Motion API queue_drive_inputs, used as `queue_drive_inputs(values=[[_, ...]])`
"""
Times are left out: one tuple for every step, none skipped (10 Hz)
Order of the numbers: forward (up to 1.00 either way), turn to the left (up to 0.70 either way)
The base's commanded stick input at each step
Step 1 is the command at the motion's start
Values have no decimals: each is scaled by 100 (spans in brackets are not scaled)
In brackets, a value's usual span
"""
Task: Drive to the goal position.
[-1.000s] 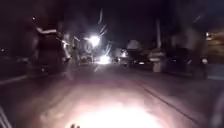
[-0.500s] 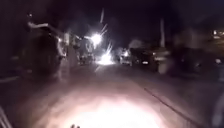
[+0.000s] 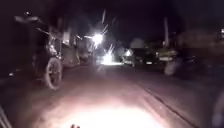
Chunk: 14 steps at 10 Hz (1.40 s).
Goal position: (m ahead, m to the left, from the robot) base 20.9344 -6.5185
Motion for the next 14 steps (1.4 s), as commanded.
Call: queue_drive_inputs(values=[[100, 27], [100, 27], [100, 27], [100, 27], [100, 19], [100, 5], [100, 0], [100, 0], [100, 0], [100, 0], [100, 0], [100, 0], [100, 0], [100, 0]])
